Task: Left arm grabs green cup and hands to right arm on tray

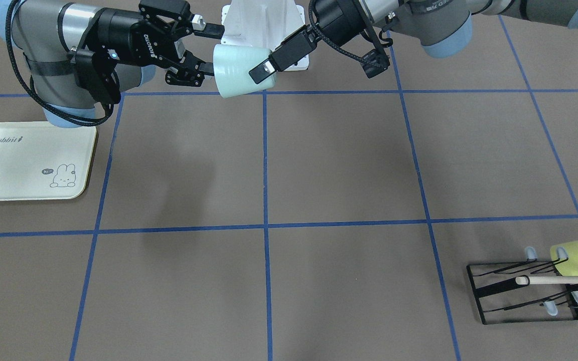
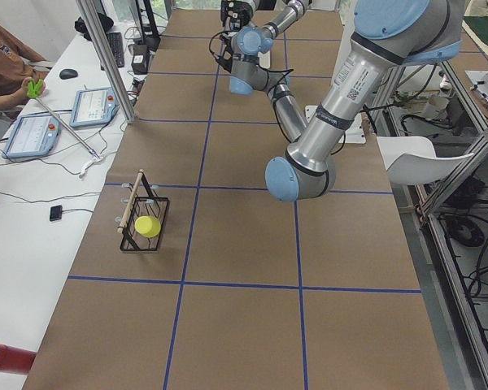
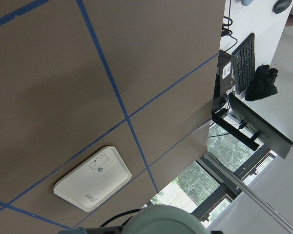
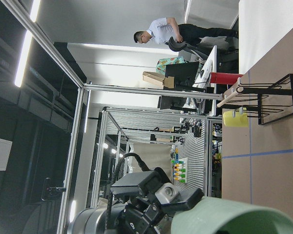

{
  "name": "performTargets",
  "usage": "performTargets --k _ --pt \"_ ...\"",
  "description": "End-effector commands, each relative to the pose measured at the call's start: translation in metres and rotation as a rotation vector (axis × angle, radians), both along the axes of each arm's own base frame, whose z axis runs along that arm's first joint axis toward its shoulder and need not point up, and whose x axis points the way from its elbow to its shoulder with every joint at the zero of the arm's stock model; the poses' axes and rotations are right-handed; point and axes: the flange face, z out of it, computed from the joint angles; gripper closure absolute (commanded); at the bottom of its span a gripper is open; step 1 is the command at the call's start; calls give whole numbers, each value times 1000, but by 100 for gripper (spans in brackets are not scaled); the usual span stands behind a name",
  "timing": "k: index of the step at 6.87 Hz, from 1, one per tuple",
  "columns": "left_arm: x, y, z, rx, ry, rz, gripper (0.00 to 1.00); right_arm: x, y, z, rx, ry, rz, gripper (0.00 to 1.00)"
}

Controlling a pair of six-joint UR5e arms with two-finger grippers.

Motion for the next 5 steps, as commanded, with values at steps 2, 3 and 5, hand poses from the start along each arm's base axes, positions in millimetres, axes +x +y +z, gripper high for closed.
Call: performTargets --k 2,3,5 --pt "-1 1 0 8 11 1 76 0 0 0 -1 0 0 45" --pt "-2 1 0 9 11 -1 76 0 -1 0 -1 0 1 51" --pt "0 1 1 6 7 1 76 1 1 -1 3 -3 1 54"
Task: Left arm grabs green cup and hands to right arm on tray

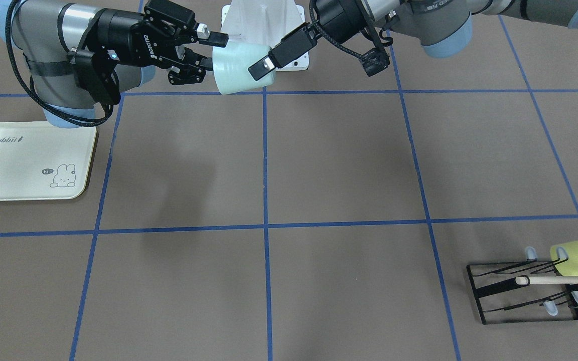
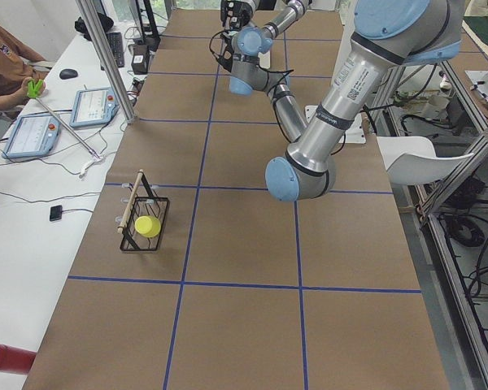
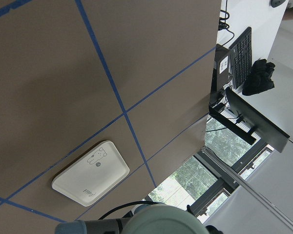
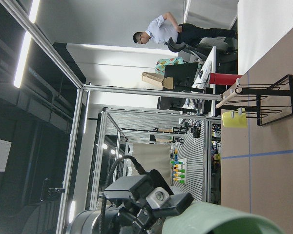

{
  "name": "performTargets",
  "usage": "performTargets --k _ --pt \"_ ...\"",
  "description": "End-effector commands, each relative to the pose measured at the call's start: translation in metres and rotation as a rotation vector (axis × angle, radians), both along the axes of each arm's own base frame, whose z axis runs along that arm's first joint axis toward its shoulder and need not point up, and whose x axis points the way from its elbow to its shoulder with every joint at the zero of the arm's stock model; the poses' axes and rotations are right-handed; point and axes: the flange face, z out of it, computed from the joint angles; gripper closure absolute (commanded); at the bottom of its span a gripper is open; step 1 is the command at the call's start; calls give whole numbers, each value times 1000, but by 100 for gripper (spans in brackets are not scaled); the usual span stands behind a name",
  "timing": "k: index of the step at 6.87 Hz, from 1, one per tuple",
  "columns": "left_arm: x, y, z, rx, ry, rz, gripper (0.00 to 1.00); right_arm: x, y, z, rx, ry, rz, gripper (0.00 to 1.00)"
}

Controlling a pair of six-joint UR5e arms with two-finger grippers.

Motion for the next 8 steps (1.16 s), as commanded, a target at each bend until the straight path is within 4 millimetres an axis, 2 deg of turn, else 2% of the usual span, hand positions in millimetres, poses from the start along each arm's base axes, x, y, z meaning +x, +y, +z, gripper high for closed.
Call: performTargets --k 1,5,8 --pt "0 -1 1 -1 -2 -1 76 0 1 -1 3 -1 -1 56" --pt "-1 0 1 0 -1 0 76 -1 0 3 -4 6 -1 57" --pt "-1 0 1 1 -1 -1 76 -3 -1 4 -7 11 -4 62"
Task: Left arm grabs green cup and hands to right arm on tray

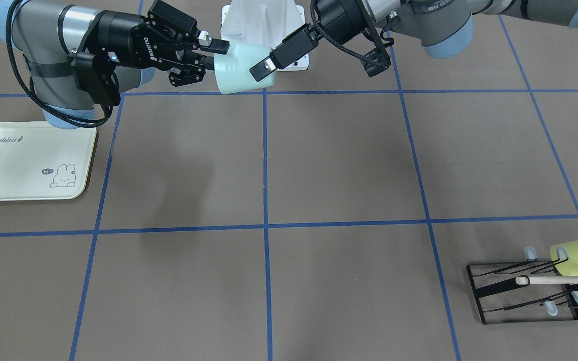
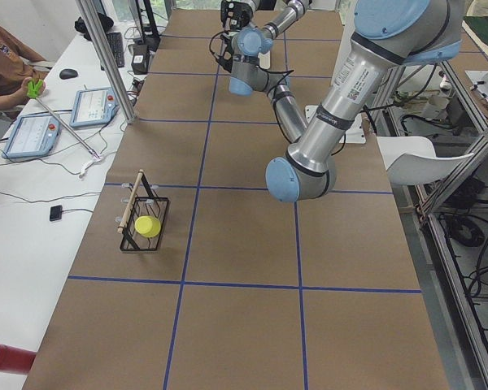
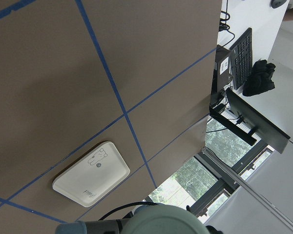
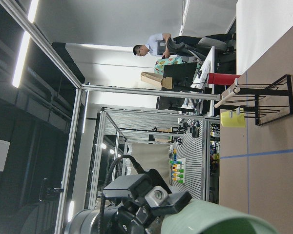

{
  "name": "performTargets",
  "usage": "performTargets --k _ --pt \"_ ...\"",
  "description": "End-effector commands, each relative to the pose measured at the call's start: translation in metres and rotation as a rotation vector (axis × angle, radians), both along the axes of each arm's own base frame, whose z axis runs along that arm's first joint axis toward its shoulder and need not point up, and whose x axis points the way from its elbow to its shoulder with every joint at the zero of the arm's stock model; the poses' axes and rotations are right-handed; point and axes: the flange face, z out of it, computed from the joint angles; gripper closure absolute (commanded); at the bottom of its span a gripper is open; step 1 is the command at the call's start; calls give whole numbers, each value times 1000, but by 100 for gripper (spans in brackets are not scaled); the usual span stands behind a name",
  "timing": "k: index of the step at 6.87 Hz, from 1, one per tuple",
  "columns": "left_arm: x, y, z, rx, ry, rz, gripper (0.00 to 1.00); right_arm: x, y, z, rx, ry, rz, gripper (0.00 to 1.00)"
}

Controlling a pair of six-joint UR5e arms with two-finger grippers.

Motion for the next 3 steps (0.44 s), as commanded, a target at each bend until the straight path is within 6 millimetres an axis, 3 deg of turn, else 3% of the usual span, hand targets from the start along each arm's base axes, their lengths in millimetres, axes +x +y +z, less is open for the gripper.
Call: performTargets --k 1,3 --pt "1 1 -1 1 0 3 76 -1 -1 1 -5 5 -1 62" --pt "1 0 -1 0 -1 1 76 -3 -1 6 -9 16 -4 63"
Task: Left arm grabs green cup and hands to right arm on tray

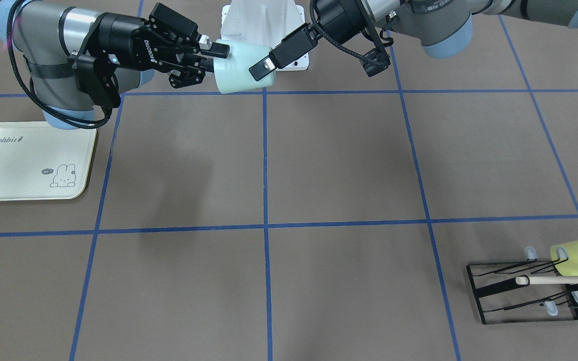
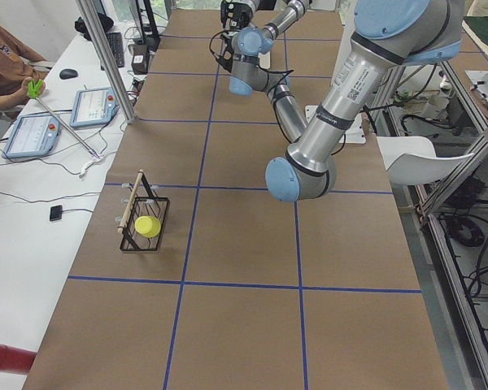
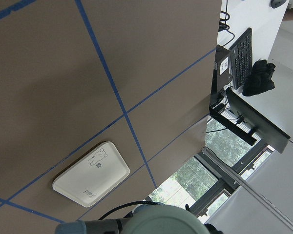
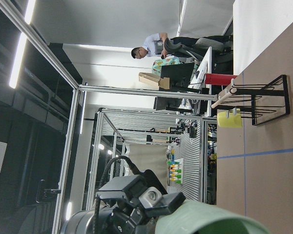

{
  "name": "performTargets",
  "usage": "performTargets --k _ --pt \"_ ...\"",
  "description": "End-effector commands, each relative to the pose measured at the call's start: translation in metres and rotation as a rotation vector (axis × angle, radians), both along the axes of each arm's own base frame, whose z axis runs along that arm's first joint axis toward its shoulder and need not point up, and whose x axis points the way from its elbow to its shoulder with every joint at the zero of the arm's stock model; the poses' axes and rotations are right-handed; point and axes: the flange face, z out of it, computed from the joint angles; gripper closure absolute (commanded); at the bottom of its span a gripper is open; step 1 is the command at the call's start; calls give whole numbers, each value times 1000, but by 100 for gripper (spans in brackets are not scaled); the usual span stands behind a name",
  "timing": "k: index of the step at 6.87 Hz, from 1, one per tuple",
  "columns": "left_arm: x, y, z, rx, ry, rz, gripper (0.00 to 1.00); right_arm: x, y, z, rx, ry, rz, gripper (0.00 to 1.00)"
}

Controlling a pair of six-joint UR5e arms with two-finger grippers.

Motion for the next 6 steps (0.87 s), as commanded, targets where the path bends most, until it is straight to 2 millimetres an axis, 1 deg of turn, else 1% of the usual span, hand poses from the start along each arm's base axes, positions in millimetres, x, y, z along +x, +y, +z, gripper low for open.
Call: performTargets --k 1,4,5,6 --pt "0 0 -1 2 0 -1 76 -1 0 2 -1 4 -1 63" --pt "3 -3 3 -2 -9 -1 76 0 2 -1 5 -2 -5 66" --pt "3 -3 3 -2 -9 -1 76 1 2 -1 5 -2 -3 72" --pt "3 -2 3 -1 -8 -1 76 1 1 0 2 -1 -2 74"
